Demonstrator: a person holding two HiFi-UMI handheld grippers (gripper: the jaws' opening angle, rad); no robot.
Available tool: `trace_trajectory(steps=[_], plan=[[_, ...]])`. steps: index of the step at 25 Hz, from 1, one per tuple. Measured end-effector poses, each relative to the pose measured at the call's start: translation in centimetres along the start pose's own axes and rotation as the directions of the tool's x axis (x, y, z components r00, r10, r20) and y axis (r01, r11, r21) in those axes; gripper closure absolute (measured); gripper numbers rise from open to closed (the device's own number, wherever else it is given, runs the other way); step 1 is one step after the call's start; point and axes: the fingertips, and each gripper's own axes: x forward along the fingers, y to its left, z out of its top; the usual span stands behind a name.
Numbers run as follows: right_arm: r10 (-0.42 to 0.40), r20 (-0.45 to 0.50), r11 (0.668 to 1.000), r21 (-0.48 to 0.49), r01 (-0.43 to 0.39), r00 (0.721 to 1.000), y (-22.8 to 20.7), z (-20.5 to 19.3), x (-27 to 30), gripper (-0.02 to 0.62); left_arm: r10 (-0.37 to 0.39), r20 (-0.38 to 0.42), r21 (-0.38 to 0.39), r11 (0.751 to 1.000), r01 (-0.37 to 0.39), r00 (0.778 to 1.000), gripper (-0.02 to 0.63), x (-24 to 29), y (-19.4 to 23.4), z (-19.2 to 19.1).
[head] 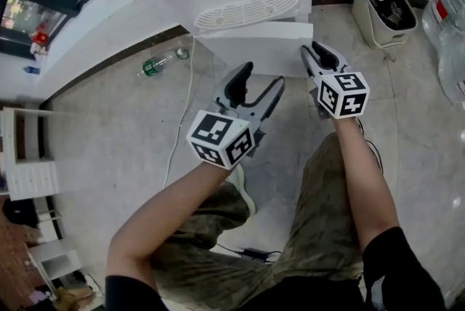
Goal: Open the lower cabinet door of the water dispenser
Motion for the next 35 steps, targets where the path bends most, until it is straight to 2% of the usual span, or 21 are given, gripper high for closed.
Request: trace_trajectory(steps=[2,6,10,13,17,21,28,31,35], plan=[[0.001,-0.008,1.000,-0.012,-0.001,1.000,0.2,-0.2,-0.4,0.488,0.001,-0.004,0.003,1.000,-0.001,1.000,0.325,0.7,-0.7,-0.9],[0.062,-0.021,0.998,0.004,-0.062,0.998,1.0,-0.5,-1.1,0.494,0.029,0.070,-0.036,0.999,-0.027,0.997,0.325,1.2,-0.8,-0.7],[0.119,-0.015,0.993,0.009,-0.119,0.993,1.3,-0.9,-1.8,0.494,0.011,0.029,0.029,1.000,-0.012,1.000,0.325,2.1,-2.0,-2.1],[0.129,-0.019,0.992,-0.007,-0.129,0.992,1.5,-0.9,-1.9,0.497,0.002,0.040,0.057,0.998,-0.005,0.999,0.325,2.8,-2.7,-1.9],[0.109,-0.018,0.994,-0.011,-0.109,0.994,1.4,-1.0,-2.0,0.509,0.062,0.094,0.027,0.998,-0.065,0.994,0.325,4.2,-2.1,-2.2],[0.123,-0.023,0.992,-0.028,-0.124,0.992,2.1,-1.2,-2.3,0.511,0.074,0.131,0.011,0.997,-0.076,0.989,0.325,4.7,-2.2,-2.2],[0.216,-0.027,0.969,-0.113,-0.218,0.976,3.2,-2.0,-3.4,0.523,0.169,0.141,-0.072,0.985,-0.160,0.976,0.325,4.9,-2.2,-3.1],[0.267,-0.029,0.954,-0.135,-0.269,0.963,3.9,-2.4,-3.9,0.528,0.183,0.130,-0.072,0.982,-0.175,0.975,0.325,5.2,-3.1,-3.7],[0.298,-0.039,0.939,-0.167,-0.301,0.954,4.5,-2.7,-4.5,0.531,0.216,0.148,-0.114,0.973,-0.201,0.965,0.325,5.0,-3.9,-3.3]])
